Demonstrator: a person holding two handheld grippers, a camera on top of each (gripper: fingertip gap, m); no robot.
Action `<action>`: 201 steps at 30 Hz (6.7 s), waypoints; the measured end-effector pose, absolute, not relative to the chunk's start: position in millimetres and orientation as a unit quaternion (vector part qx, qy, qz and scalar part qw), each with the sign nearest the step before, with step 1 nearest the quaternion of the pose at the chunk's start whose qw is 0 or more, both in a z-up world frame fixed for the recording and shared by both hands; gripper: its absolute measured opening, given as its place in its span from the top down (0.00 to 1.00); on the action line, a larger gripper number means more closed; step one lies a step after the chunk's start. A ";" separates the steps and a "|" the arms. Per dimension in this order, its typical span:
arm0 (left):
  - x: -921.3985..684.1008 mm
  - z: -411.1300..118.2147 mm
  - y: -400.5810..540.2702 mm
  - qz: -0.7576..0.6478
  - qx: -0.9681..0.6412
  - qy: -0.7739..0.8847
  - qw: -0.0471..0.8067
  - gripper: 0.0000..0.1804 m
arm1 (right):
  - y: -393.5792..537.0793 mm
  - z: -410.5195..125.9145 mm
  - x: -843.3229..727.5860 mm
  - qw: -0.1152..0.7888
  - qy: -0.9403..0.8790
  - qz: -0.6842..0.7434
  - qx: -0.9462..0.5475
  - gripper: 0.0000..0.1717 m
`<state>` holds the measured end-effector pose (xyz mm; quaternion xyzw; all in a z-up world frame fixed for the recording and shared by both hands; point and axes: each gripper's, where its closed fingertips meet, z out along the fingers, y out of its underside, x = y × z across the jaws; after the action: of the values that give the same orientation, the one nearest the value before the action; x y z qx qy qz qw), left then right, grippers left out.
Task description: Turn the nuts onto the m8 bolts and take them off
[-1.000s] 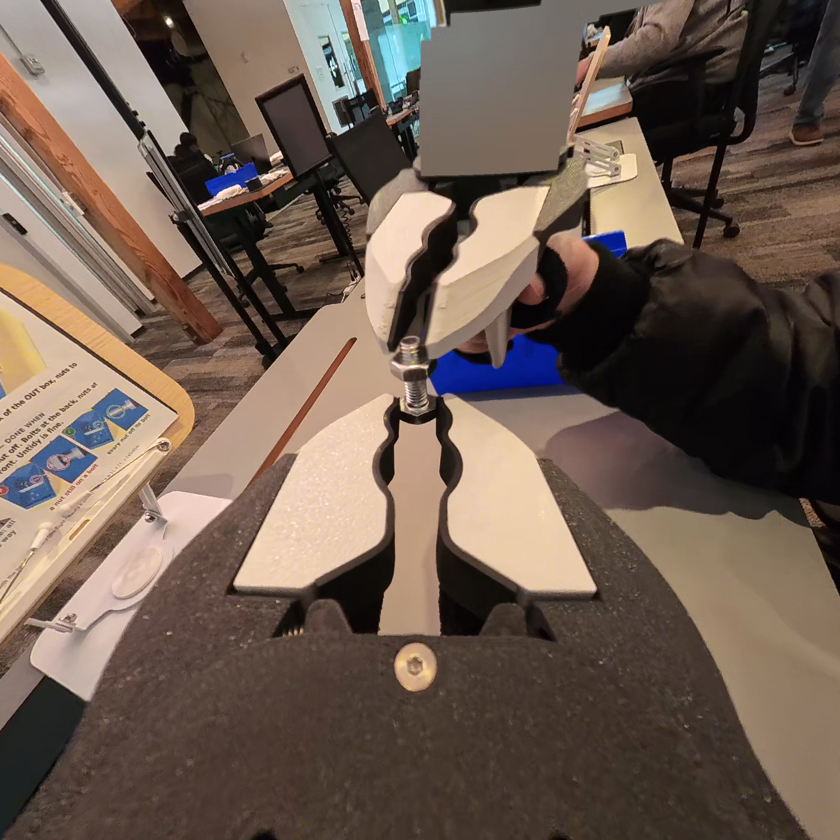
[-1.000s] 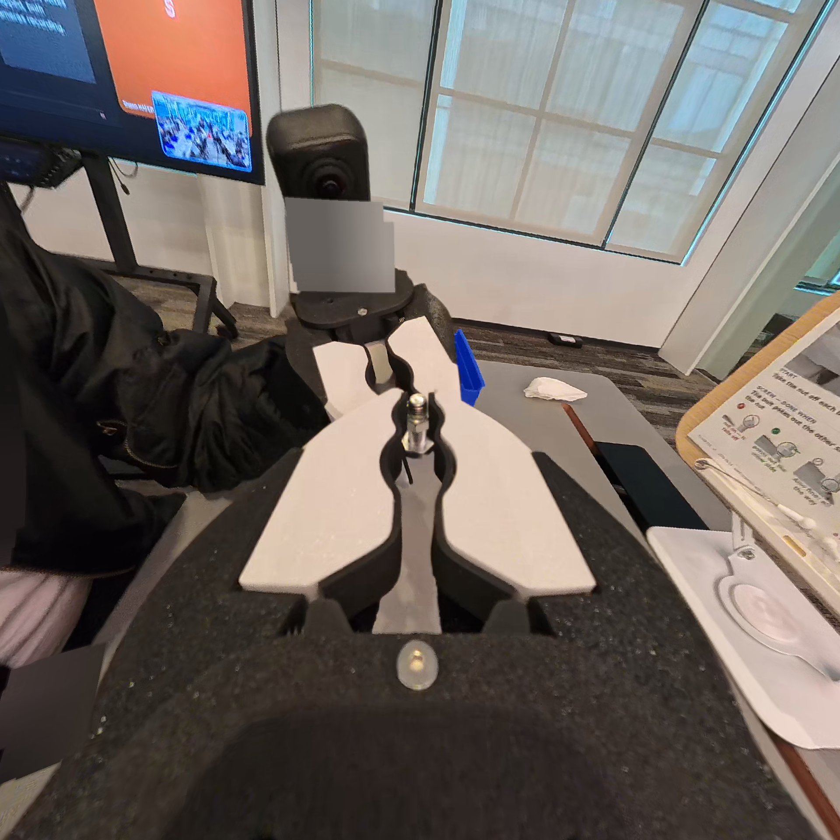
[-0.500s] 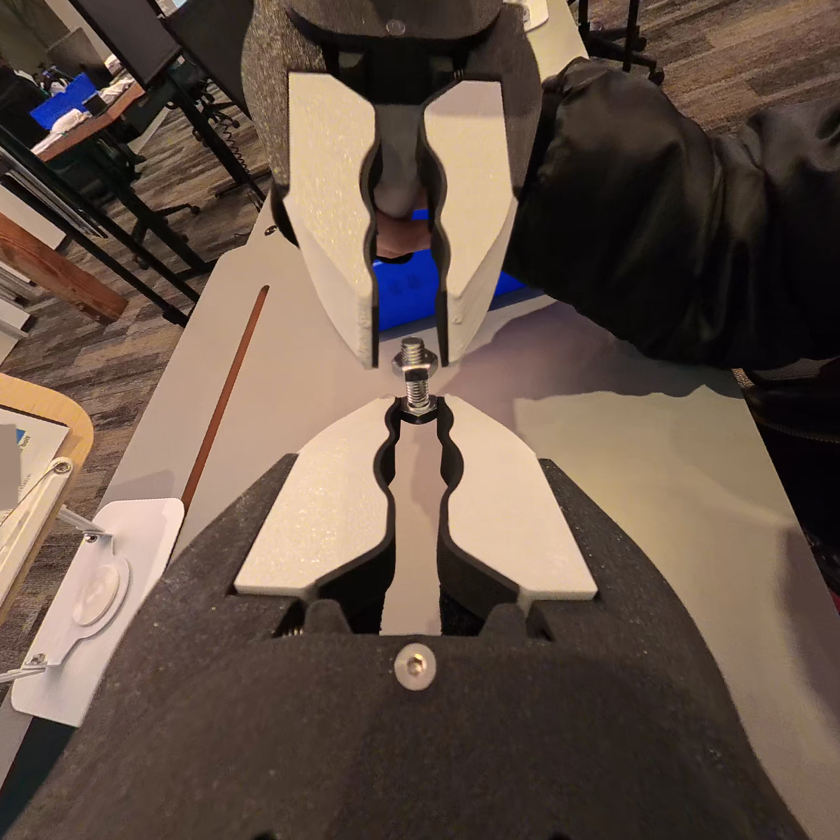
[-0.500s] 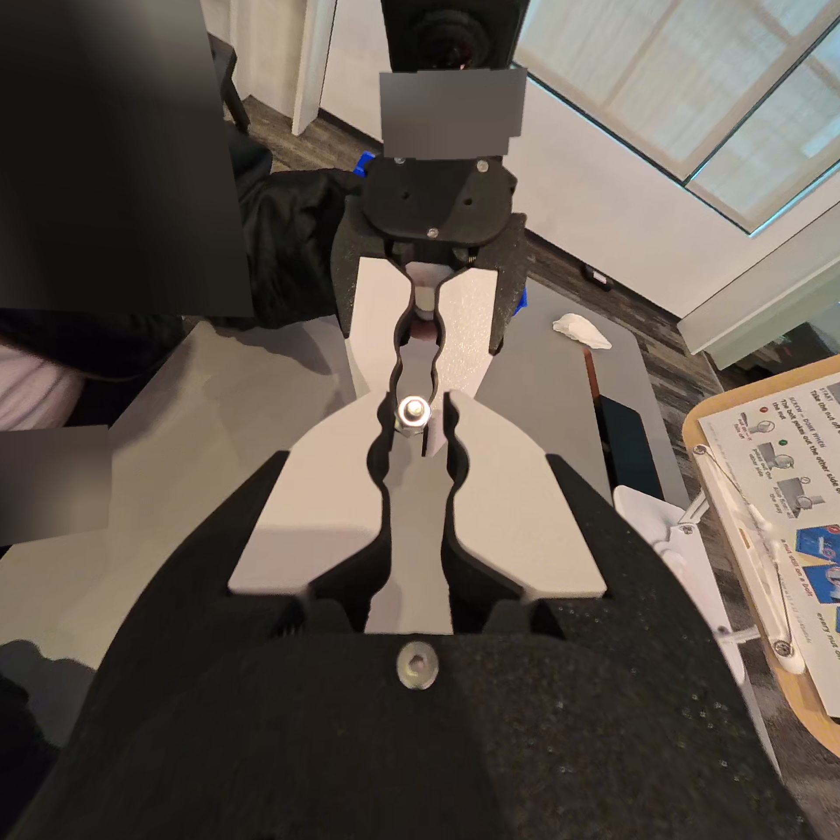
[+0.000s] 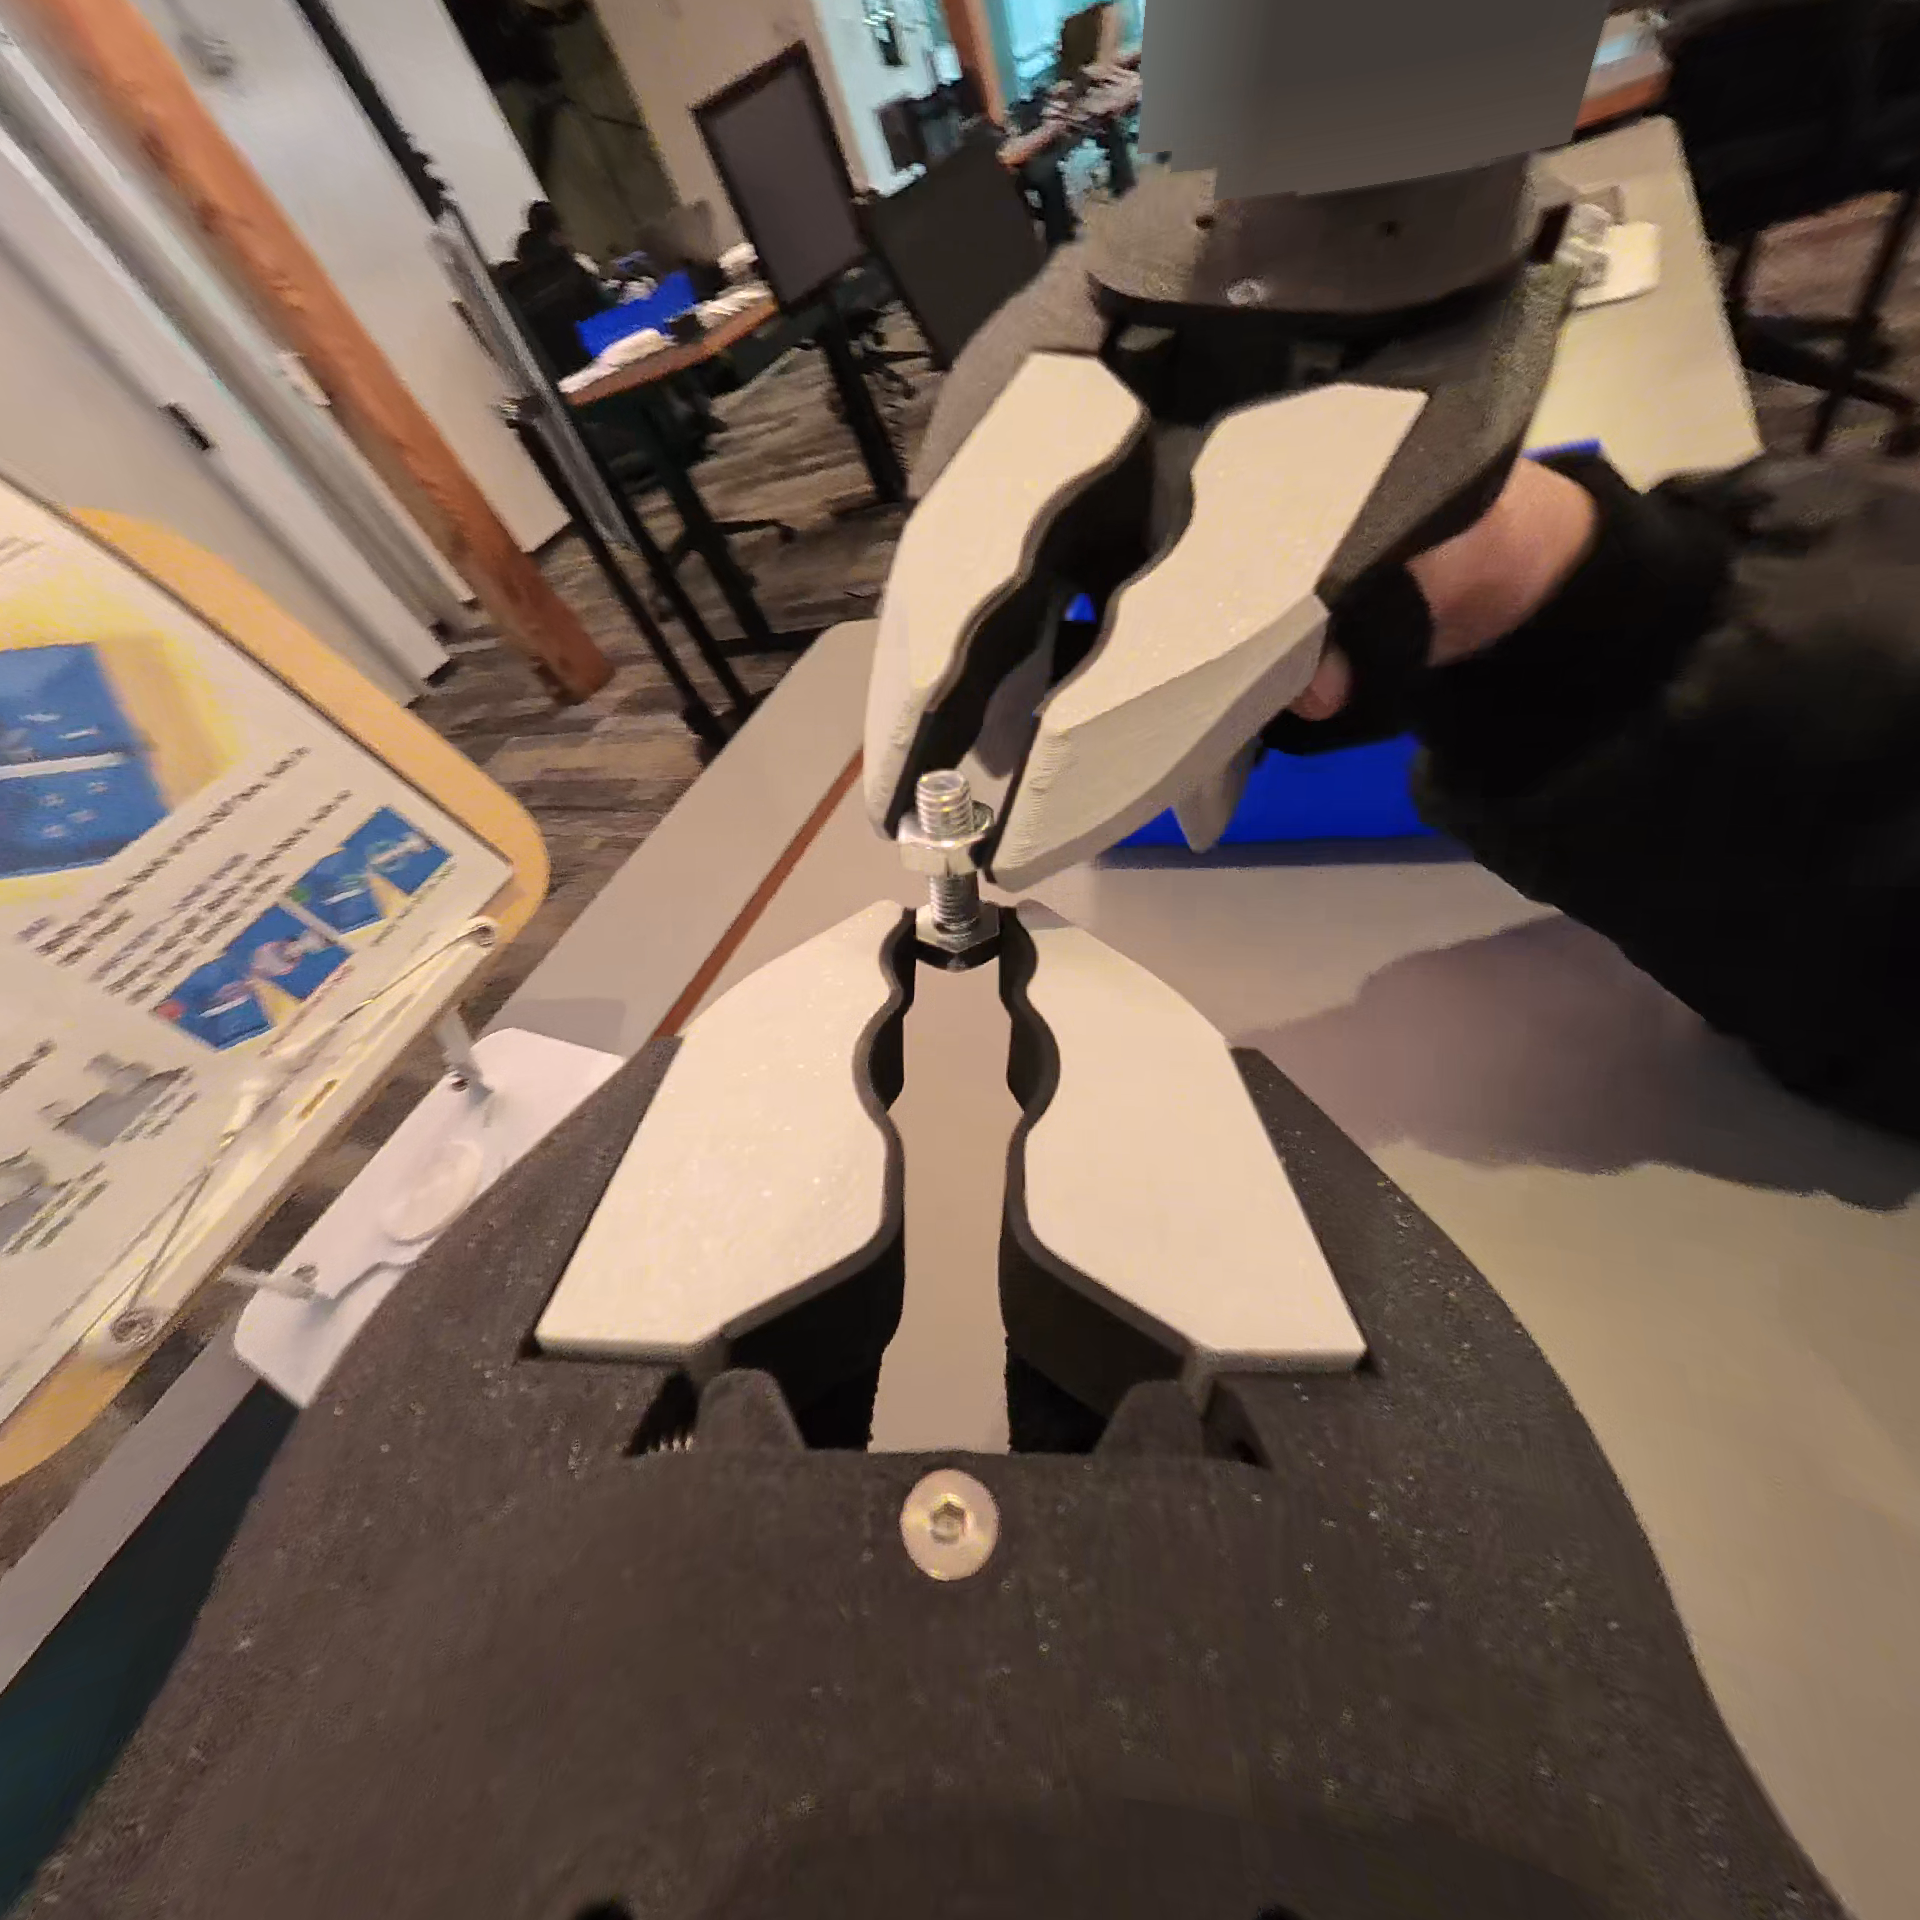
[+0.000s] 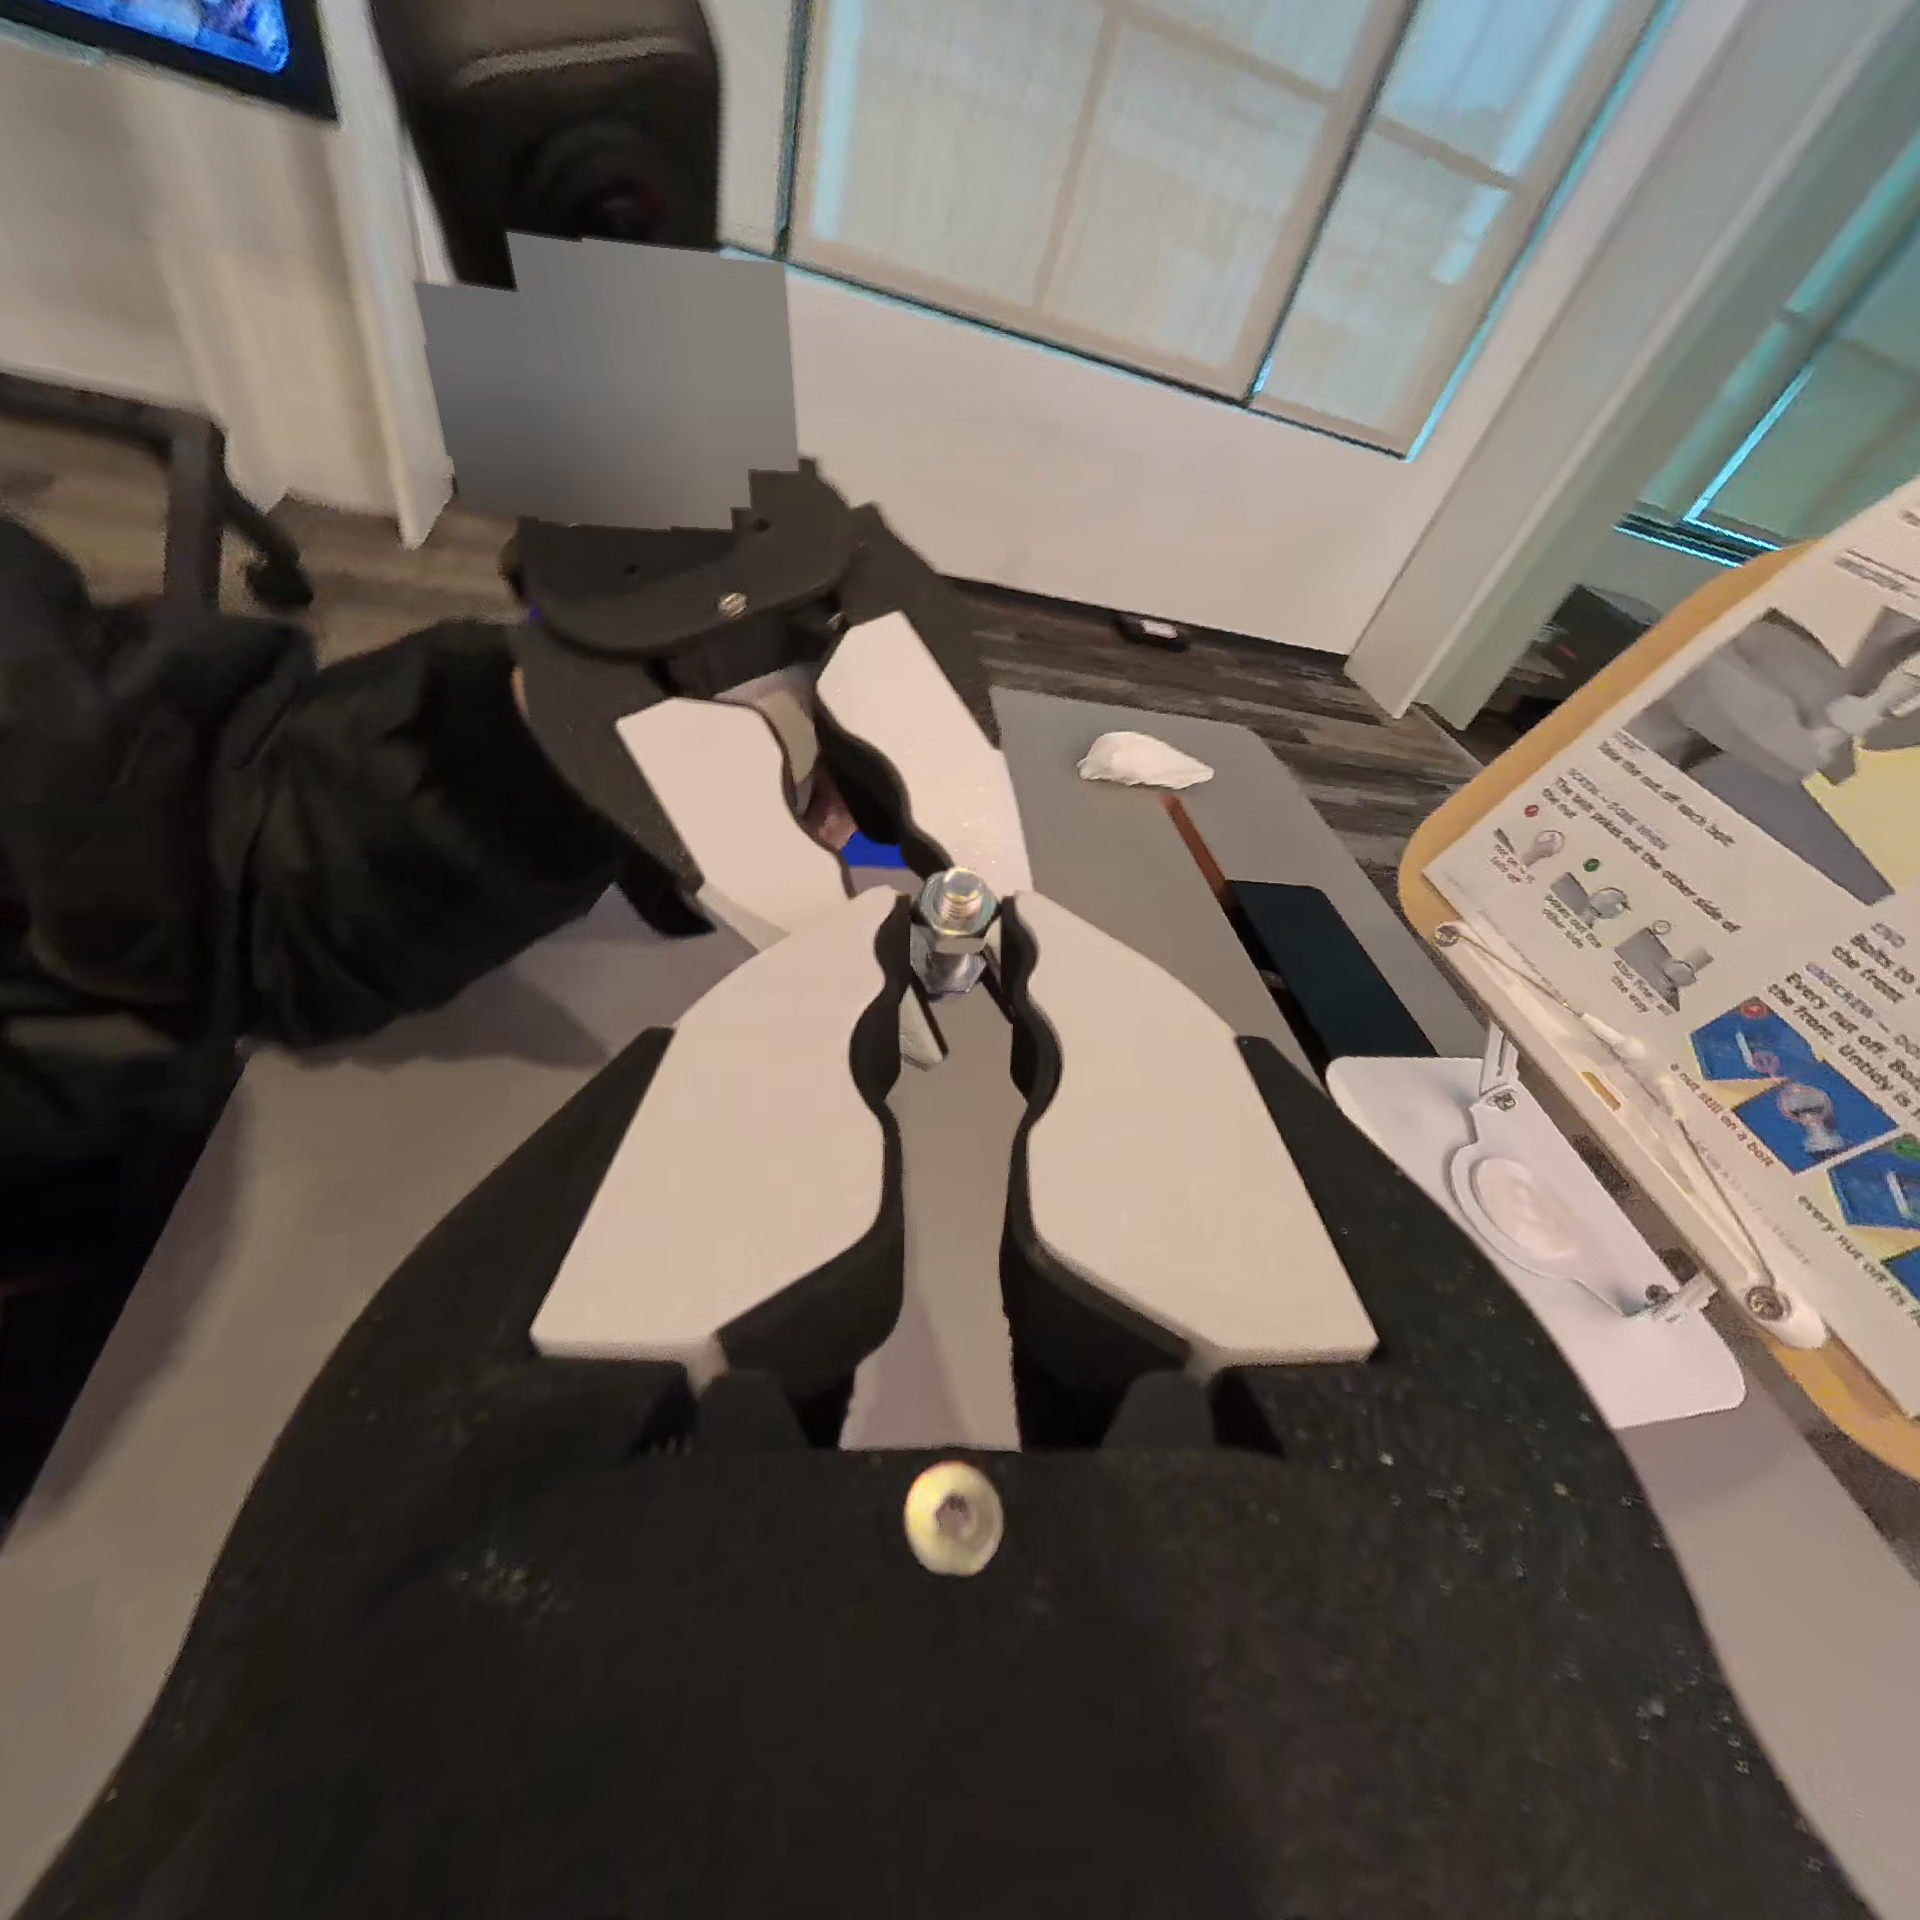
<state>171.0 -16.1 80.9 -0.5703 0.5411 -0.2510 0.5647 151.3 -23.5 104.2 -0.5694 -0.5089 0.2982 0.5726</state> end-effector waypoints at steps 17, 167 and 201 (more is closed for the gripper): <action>170.6 85.7 -17.3 -0.272 -0.570 0.530 0.566 0.92 | -25.8 119.9 153.7 0.612 -0.495 0.328 -0.522 0.92; -267.4 -137.6 -95.6 0.029 -0.967 0.250 -0.042 0.82 | -53.2 13.3 207.8 0.533 -0.414 0.245 -0.697 0.82; -275.0 -154.8 -97.4 0.032 -0.963 0.207 -0.168 0.85 | -51.6 9.8 228.5 0.538 -0.406 0.252 -0.695 0.83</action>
<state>-275.0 -97.4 -154.8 -0.9633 0.2073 0.0318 -0.1675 228.5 -51.6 9.8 -0.6946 -0.4057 0.2516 0.5382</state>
